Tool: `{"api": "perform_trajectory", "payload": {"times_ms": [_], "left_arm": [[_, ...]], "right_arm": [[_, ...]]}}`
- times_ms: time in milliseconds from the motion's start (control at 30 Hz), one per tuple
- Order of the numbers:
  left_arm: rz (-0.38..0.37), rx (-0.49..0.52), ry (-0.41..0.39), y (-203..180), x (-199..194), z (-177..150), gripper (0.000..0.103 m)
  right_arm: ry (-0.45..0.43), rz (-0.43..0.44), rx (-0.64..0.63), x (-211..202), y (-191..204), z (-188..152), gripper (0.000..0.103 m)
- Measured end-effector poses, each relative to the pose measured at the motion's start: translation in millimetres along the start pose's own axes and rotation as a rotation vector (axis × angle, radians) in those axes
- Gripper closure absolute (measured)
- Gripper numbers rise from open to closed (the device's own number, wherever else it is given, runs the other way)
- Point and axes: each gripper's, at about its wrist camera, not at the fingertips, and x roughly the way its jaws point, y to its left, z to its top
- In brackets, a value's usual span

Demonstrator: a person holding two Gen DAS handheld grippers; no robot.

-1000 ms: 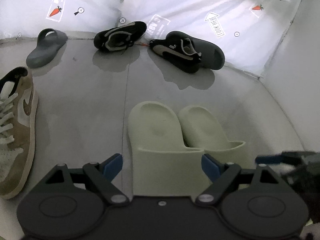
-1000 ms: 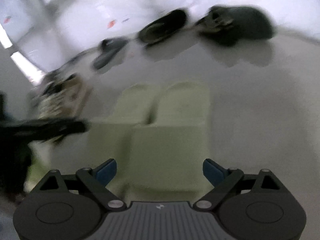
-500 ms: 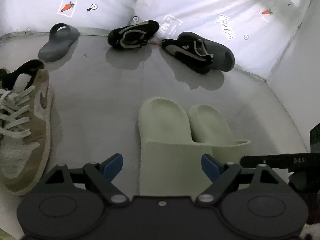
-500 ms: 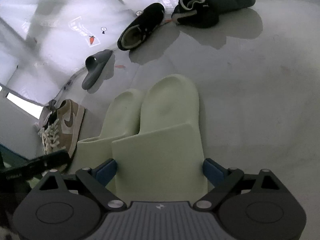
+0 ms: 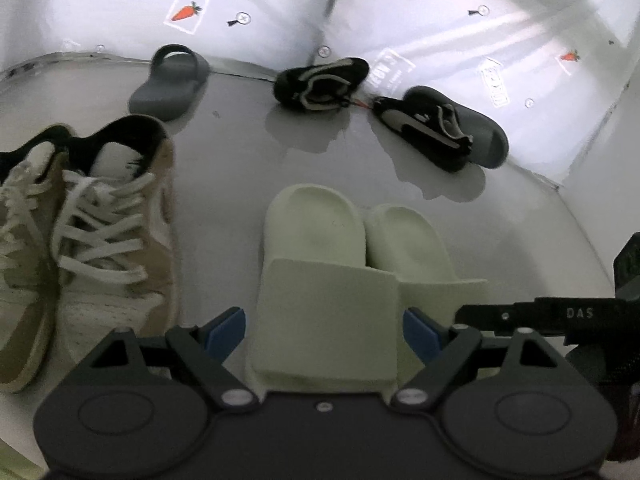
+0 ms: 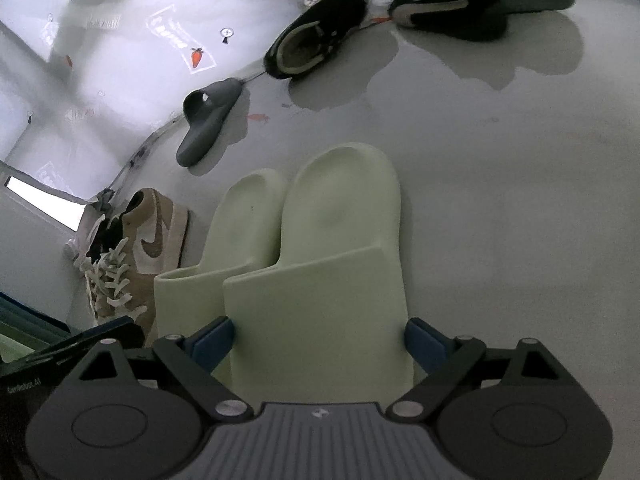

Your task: Organize scattered shoes

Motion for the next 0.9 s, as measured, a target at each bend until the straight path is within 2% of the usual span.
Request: {"api": "perform_trajectory", "payload": {"times_ms": [300,567,700,800,900], "left_arm": [[0.014,0.014,-0.029,27.5,-10.8,6.1,0.017],[0.010,-0.016,-0.056,44.3,-13.2,15.4,0.017],[-0.010,-0.019,-0.075,35.2,-7.5,24.0,0.017],[-0.030,-0.010,-0.085,24.3,-2.0,29.2,0.017],[-0.053,0.003,-0.095,6.7,6.2,32.3,0.017]], "right_arm": [[0.033,0.021,-0.041,33.4,40.2,9.2,0.010],[0.071,0.034,-0.069,52.5,65.9,11.0,0.010],[0.057,0.048,-0.033,50.1,60.3,10.1,0.010],[0.012,0.063,0.001,34.9,47.3,10.0,0.010],[-0.061,0.003,-0.017,12.1,31.0,17.3,0.009]]}}
